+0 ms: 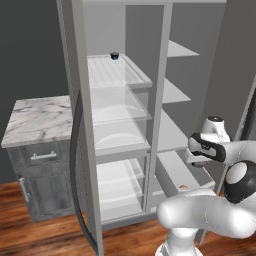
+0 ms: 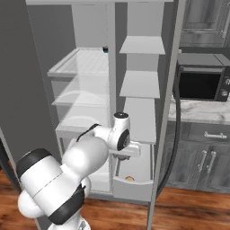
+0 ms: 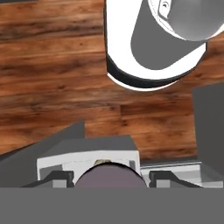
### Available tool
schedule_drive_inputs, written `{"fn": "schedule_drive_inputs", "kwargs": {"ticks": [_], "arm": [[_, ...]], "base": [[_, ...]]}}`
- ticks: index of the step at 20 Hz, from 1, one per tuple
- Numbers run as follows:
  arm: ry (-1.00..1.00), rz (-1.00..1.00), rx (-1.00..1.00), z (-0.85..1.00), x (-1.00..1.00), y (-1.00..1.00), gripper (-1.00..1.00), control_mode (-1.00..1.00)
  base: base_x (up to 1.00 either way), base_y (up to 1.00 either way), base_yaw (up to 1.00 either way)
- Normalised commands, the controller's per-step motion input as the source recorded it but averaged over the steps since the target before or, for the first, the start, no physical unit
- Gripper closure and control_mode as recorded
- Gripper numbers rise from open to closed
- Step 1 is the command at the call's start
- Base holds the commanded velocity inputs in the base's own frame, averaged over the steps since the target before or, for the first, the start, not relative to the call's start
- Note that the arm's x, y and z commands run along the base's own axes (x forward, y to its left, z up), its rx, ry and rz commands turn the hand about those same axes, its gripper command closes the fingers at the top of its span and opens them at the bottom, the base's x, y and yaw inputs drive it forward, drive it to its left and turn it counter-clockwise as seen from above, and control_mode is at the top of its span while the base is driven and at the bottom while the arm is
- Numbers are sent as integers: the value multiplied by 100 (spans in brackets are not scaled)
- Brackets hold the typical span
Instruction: Take the eggplant and peach from the fridge shelf and place them in the freezer drawer to begin freezing them.
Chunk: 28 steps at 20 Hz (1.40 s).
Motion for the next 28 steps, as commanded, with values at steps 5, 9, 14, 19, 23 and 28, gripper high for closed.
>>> {"fn": "schedule_drive_inputs", "kwargs": {"ticks": [5,9,14,19,23,28], "arm": [[0,0,0,-25,26,0,100,-100],[-1,0,0,-33,28,0,100,-100],[-1,0,0,-44,16,-8,100,-100],[-2,0,0,-32,21,-1,100,-100],[-1,0,0,-26,13,0,100,-100],[-2,0,0,-41,7,-1,100,-100]], "base": [[0,0,0],[0,0,0],[0,0,0],[0,0,0],[0,0,0],[0,0,0]]}}
